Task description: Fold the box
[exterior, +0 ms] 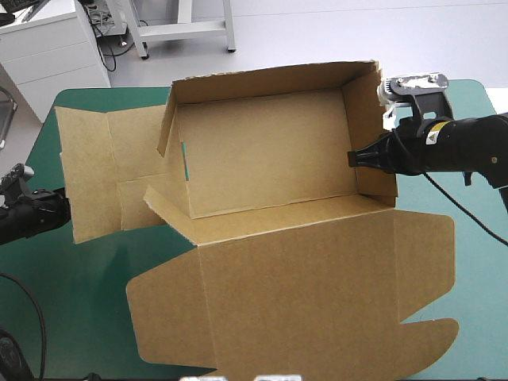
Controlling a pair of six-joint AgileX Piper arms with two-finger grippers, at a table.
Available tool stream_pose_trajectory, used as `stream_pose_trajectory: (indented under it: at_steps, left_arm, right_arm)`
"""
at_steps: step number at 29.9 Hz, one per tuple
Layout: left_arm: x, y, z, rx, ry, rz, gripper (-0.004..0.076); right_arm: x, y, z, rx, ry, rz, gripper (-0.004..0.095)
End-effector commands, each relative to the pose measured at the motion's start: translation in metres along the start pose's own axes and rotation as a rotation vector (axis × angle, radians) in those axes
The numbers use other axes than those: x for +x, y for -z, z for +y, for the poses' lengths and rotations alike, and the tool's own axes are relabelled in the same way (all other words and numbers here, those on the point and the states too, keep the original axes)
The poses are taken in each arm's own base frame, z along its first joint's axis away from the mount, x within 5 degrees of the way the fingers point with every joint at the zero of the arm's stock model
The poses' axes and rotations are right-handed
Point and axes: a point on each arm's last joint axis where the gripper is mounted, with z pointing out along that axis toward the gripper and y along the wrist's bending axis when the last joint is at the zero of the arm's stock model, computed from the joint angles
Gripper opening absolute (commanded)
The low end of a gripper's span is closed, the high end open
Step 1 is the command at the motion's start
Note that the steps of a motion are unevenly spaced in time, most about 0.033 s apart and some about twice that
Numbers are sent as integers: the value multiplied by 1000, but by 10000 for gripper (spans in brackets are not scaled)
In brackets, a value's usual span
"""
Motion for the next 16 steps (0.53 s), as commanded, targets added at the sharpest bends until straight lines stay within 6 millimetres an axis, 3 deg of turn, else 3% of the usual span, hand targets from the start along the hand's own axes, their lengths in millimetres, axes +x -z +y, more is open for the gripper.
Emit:
stream_pose_trajectory:
  at_steps: [1,5,12,16]
  left_arm:
    - [-6,10,-17,88,-30,-42,-9]
    - [-3,10,-19,106,-28,-15,125]
    - [2,4,-29,130,-62,22,512]
    - [12,-1,-40,149,-105,99,536]
  right_arm:
    - [-3,19,5,-29,-4,-68,-18]
    - [-4,19,5,-27,9,-73,-18]
    - [-4,11,5,-35,44,-40,-18]
    - [-6,4,7,-68,52,-29,-18]
